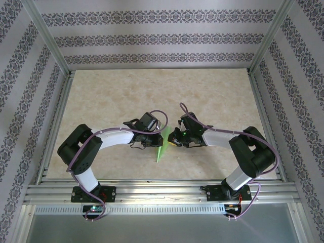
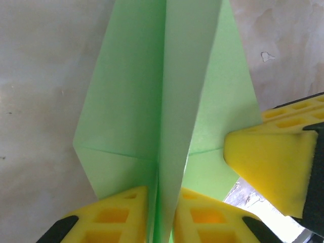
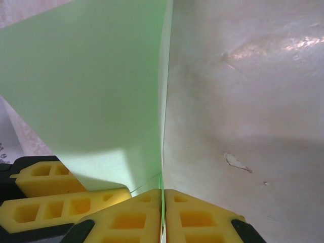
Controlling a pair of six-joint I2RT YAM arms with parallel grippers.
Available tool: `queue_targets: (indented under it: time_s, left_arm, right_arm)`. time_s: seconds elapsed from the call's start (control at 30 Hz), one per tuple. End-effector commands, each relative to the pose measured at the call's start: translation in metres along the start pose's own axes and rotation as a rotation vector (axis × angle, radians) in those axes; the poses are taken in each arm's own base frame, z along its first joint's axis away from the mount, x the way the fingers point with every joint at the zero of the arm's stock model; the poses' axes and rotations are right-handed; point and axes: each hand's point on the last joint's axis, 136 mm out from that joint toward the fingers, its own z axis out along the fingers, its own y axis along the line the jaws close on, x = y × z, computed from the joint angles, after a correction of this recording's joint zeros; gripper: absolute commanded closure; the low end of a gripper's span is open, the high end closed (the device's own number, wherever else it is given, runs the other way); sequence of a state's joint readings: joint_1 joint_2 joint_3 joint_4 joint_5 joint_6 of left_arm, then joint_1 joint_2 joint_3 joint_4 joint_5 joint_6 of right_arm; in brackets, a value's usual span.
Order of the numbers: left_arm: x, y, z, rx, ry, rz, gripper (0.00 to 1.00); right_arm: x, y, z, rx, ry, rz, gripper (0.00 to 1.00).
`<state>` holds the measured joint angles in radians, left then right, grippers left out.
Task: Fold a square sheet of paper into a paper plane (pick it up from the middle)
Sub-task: Turn over a paper plane at the center of the table.
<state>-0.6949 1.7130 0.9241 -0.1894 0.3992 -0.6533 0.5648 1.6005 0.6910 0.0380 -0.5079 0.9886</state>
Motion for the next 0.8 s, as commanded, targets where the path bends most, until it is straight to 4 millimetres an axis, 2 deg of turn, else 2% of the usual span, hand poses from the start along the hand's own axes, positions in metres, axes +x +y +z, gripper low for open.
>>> queue_targets:
  time_s: [0.0,0.77]
  left_arm:
    - [0.005,-0.008,0.002,0.009,0.034,0.030,0.80]
    - [0.015,-0.004,0.012,-0.049,0.087,0.068,0.84]
  right_arm:
    - [0.000,-0.006,0.002,-0.001,0.013,-0.009,0.90]
    - [0.001,-0.008,0.003,-0.002,0.015,-0.007,0.93]
